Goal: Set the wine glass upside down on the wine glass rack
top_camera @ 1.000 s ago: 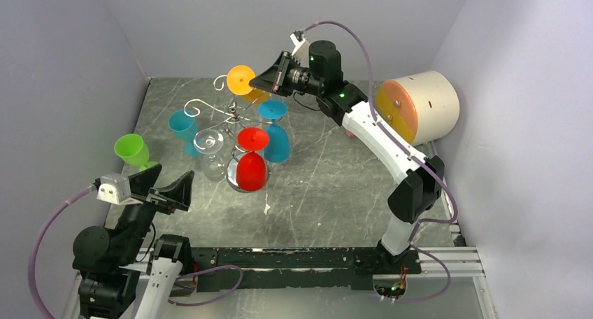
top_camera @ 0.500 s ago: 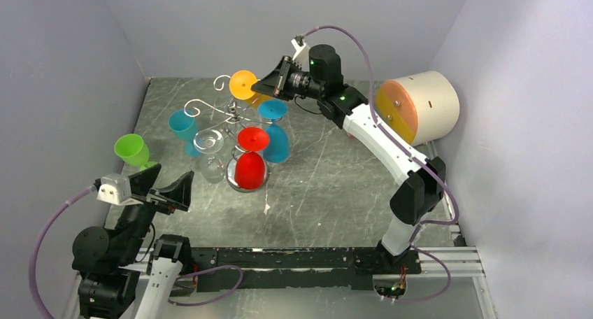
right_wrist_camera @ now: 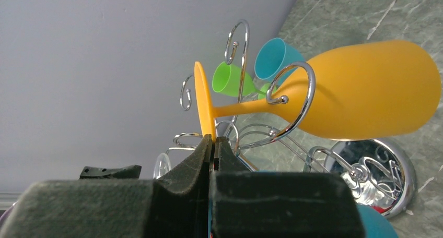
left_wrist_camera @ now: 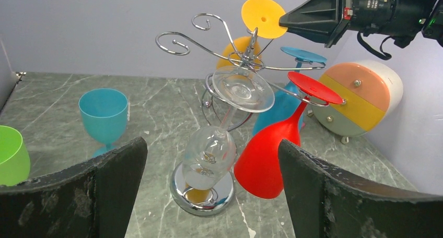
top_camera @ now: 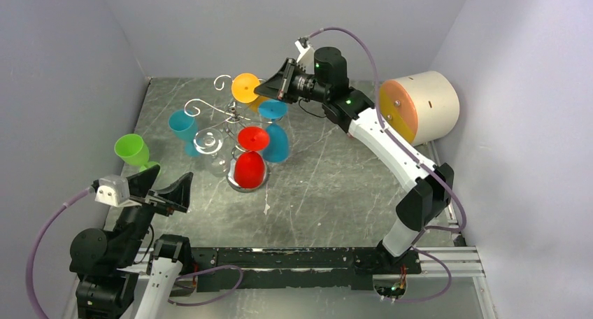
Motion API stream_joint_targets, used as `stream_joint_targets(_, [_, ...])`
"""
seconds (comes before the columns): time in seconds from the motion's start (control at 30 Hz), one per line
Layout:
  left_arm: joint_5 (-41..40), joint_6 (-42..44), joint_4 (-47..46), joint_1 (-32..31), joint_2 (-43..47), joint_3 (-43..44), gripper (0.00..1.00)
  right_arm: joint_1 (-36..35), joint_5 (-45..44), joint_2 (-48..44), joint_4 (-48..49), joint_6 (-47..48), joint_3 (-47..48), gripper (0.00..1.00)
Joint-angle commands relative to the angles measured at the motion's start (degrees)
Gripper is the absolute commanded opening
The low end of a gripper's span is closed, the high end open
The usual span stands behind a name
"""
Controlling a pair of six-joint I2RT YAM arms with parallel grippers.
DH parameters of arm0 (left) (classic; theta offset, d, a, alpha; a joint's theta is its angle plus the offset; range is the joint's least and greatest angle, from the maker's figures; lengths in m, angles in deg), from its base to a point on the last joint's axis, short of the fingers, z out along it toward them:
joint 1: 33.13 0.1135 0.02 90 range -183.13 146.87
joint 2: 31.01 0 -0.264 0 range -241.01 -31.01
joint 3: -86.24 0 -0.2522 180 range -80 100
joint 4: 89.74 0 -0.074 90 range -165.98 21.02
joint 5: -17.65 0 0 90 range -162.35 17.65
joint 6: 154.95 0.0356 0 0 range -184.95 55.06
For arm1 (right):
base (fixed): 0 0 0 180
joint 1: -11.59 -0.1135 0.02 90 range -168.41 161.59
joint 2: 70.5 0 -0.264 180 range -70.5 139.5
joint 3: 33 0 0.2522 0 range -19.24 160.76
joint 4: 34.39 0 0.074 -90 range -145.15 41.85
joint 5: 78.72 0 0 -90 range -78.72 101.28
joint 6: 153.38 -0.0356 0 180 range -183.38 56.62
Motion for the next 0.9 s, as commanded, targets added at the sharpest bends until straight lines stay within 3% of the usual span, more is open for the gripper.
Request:
stream_joint_targets(0.0, [0.1, -0.2, 0.9, 0.6, -0.8, 1.7, 0.99, 0.5, -2.2, -3.0, 1.5, 0.8, -0.5, 0.00])
stream_joint_targets(0.87, [-0.1, 0.2, -0.6, 0.6, -2.4, 1.2, 0.99, 5.4, -3.1, -3.0, 8.0, -4.7, -5.2, 0.01])
